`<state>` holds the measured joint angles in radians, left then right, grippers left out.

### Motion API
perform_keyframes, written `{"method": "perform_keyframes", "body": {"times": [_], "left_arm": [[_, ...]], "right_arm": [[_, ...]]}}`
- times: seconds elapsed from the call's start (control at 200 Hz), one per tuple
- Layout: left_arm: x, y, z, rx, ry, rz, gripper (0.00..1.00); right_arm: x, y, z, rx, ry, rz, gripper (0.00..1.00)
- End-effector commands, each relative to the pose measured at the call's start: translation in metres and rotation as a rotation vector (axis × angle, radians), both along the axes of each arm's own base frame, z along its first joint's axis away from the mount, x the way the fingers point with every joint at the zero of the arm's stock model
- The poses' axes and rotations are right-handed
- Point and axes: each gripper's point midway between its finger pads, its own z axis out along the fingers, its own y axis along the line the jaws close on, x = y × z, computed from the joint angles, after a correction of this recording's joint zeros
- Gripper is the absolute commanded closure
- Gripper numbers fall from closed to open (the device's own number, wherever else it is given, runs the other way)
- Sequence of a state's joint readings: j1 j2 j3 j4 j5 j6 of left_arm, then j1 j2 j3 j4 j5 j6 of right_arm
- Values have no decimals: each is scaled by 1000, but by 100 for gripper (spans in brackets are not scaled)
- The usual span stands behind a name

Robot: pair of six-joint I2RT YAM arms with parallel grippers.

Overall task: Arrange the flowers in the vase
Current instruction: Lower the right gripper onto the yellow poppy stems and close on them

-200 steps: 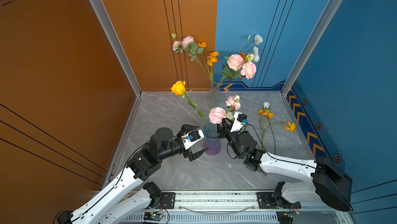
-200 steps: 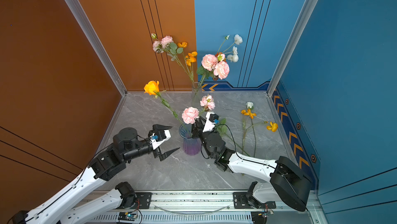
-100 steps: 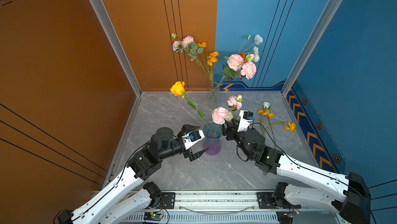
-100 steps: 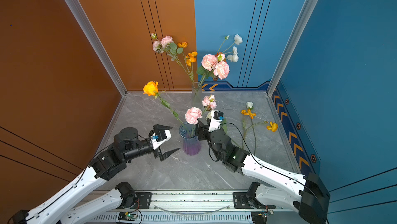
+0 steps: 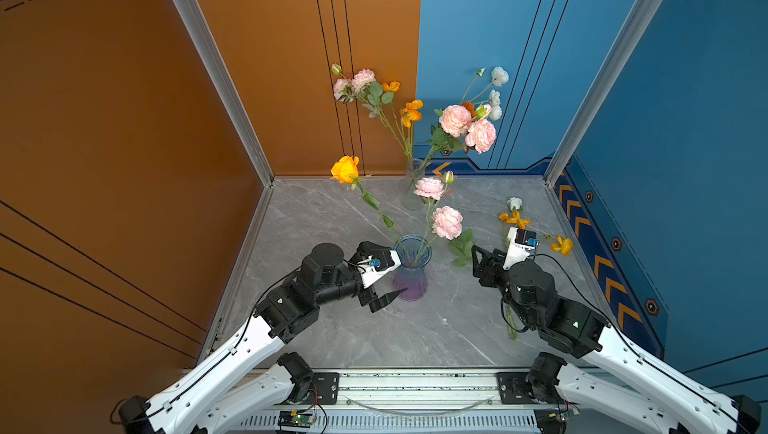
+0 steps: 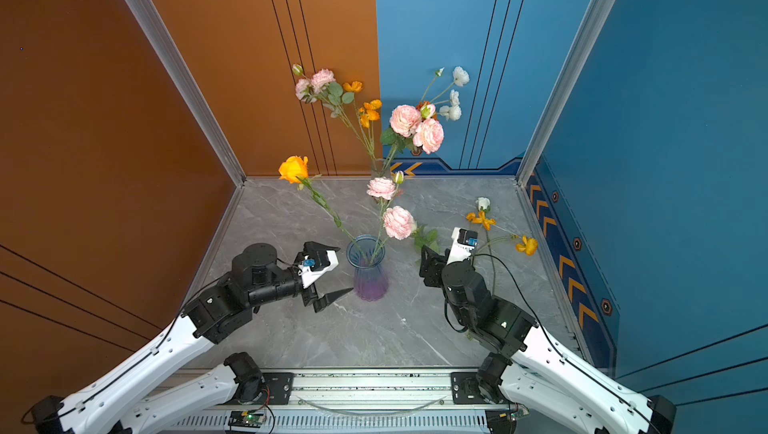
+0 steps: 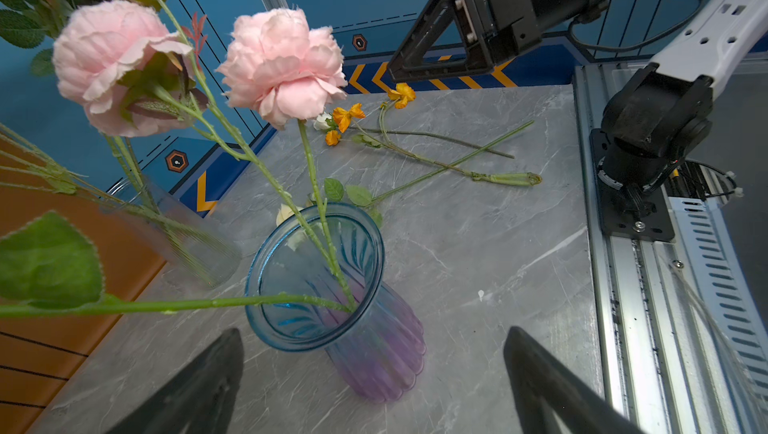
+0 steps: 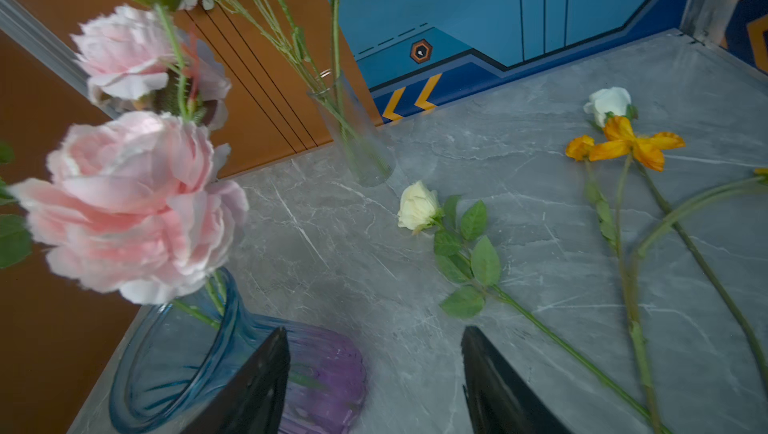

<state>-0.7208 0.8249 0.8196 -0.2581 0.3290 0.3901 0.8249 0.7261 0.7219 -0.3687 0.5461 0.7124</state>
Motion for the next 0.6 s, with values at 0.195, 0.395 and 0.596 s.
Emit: {"method": "perform_keyframes", "body": {"times": [0.195,0.395,0.596], "left_arm": [[-24,-30,-1,-35,68,-144,2],[-35,-39,-7,-18,77,-189,2],[-36,-49,-21,35,77,-173,2]], "right_arm": [[16,-90,-111,-83,481,-343,43],[46,-122,-143,-128,600,-380,43],[68,-137,-190,-119,740,-326,51]]}}
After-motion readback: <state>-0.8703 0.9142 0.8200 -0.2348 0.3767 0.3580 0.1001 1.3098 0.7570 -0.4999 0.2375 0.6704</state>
